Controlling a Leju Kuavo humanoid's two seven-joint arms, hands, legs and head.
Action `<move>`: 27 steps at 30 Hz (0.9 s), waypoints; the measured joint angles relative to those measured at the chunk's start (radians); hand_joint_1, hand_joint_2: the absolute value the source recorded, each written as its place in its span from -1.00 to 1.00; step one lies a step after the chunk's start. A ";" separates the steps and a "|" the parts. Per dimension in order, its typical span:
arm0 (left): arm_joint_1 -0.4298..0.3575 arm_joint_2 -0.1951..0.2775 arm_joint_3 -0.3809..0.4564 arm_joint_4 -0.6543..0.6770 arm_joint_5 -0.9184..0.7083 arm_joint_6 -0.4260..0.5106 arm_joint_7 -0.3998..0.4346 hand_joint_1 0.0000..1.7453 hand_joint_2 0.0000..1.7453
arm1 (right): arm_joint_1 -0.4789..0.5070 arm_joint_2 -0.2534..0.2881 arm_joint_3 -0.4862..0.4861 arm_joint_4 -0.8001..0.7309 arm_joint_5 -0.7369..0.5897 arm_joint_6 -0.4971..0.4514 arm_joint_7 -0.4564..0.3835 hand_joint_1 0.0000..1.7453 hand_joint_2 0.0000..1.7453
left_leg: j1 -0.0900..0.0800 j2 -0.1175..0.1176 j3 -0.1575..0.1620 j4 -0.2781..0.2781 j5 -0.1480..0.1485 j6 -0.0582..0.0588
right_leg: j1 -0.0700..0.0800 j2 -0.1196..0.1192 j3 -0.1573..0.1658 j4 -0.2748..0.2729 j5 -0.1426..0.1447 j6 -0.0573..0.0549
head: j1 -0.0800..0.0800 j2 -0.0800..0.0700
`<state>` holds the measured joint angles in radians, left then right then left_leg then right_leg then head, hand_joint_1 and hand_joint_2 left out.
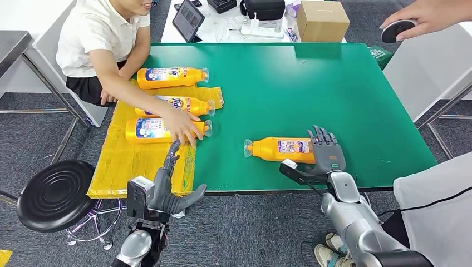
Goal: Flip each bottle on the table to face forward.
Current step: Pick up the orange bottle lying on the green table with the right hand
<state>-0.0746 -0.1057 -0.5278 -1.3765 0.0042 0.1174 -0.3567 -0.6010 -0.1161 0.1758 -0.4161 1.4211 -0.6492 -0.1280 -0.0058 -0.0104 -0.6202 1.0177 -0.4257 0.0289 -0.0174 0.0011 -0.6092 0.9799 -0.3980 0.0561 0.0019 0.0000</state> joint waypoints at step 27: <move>-0.032 0.000 -0.022 0.022 0.021 -0.012 -0.018 -1.00 1.00 | -0.010 -0.022 -0.064 0.078 -0.192 0.116 -0.137 1.00 1.00 | 0.000 0.001 0.003 0.000 0.000 0.000 | 0.000 0.000 0.002 0.000 0.000 0.000 | 0.000 0.000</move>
<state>-0.1067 -0.1059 -0.5493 -1.3540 0.0253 0.1053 -0.3750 -0.6109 -0.1379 0.1119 -0.3383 1.2287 -0.5334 -0.2649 -0.0056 -0.0094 -0.6173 1.0177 -0.4257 0.0289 -0.0173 0.0013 -0.6071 0.9798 -0.3979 0.0561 0.0019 0.0000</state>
